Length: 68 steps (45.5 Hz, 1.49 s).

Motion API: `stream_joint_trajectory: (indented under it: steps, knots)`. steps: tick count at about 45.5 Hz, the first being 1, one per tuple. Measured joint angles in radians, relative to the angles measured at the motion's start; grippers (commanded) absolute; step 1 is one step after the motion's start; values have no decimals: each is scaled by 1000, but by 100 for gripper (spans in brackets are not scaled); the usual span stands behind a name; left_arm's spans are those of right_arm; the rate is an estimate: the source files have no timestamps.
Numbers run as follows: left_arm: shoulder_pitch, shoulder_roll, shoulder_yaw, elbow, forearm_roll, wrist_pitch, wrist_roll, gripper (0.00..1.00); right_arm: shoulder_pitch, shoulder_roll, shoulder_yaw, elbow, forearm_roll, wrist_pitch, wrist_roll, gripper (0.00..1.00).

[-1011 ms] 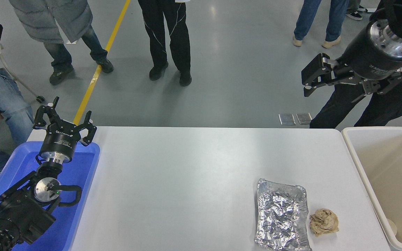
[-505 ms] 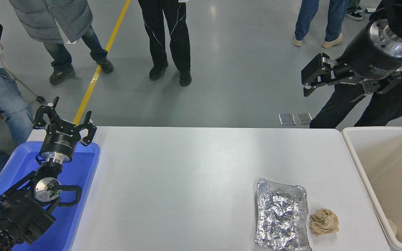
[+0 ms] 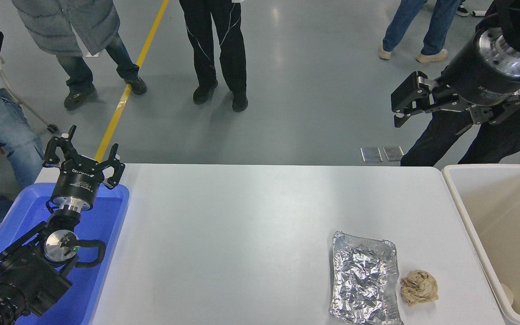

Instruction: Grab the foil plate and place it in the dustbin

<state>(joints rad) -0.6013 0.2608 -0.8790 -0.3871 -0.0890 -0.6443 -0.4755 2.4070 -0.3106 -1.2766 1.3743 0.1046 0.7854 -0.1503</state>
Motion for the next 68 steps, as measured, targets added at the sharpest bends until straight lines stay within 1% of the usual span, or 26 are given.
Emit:
stream_joint_trajectory:
  steps: [10,20,33,50,57,62,68]
  knots:
    - [0,0,0,-1,0,0,0,98,-167,-3,22,-31,43,0,1,100]
    - [0,0,0,0,0,0,0,98,-386,5,88,-70,50,-10,0,100]
    - [0,0,0,0,0,0,0,98,-620,44,144,-89,17,-157,0,100]
    - [0,0,0,0,-1,0,-1,98,-774,65,173,-95,-122,-454,-1,100]
    - [0,0,0,0,-1,0,-2,98,-860,79,183,-140,-165,-522,-1,100]
    - [0,-1,0,0,-1,0,-2,98,-923,101,195,-185,-182,-550,-1,95]
    - [0,-1,0,0,-1,0,-2,98,-986,121,205,-242,-195,-572,-2,94]
